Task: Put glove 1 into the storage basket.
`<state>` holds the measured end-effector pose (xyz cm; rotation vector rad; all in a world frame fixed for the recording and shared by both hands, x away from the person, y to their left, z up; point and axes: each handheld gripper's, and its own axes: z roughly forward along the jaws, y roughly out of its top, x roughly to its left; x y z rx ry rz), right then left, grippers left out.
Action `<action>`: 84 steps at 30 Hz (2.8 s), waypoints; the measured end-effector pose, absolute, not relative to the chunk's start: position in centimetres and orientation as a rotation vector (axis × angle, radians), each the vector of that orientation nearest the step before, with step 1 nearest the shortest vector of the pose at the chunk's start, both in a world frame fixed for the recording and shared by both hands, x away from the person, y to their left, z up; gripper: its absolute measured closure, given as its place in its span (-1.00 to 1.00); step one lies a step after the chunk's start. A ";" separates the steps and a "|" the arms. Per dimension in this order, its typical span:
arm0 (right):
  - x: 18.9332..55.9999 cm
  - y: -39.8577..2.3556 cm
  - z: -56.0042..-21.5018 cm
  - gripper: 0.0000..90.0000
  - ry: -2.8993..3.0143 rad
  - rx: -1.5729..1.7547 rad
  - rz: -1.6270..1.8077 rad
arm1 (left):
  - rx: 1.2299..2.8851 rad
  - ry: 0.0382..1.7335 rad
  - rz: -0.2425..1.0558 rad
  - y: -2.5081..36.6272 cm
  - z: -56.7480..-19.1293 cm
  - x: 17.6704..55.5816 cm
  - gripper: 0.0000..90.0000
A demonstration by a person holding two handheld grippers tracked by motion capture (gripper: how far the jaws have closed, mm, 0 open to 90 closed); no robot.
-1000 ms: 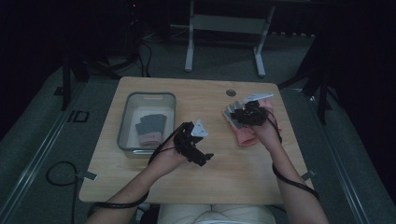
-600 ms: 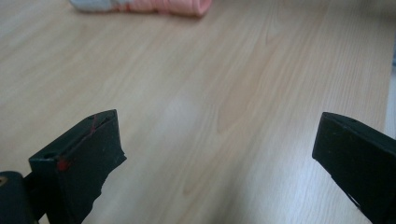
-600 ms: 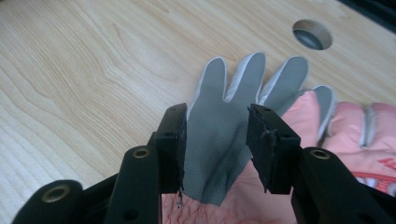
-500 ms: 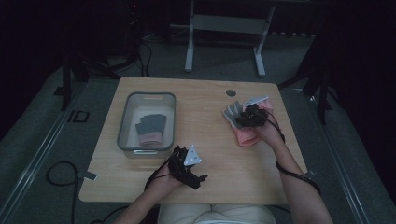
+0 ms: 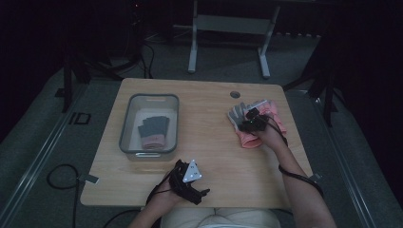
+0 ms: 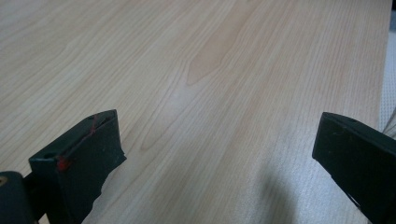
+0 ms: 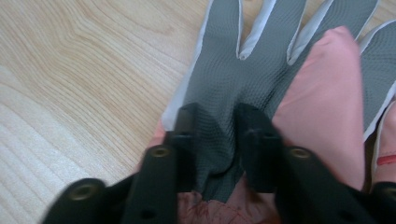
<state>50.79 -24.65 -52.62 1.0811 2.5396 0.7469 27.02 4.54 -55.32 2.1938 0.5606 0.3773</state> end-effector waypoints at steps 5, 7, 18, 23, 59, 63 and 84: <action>50.4 -25.1 -52.8 0.86 2.461 1.225 0.860 | 2.201 0.583 0.372 4.8 -55.3 26.6 -0.98; 50.1 -25.6 -52.9 0.92 2.437 1.302 0.950 | 2.195 0.590 0.369 5.0 -55.3 26.5 -0.98; 44.8 -24.4 -47.1 0.98 2.253 1.321 1.106 | 2.151 0.613 0.406 6.4 -54.6 26.6 -0.98; 40.7 -22.7 -45.2 0.98 2.163 1.341 1.106 | 2.147 0.610 0.431 6.4 -54.7 26.6 -0.98; 38.3 -17.3 -52.9 0.74 2.095 1.568 0.997 | 2.189 0.575 0.457 5.5 -55.9 26.4 -0.97; 37.7 -17.8 -51.2 0.66 2.073 1.549 1.078 | 2.188 0.580 0.455 5.6 -55.9 26.4 -0.97; 40.3 -31.2 -47.0 0.25 1.967 1.398 1.018 | 2.166 0.601 0.457 5.8 -55.9 26.4 -0.97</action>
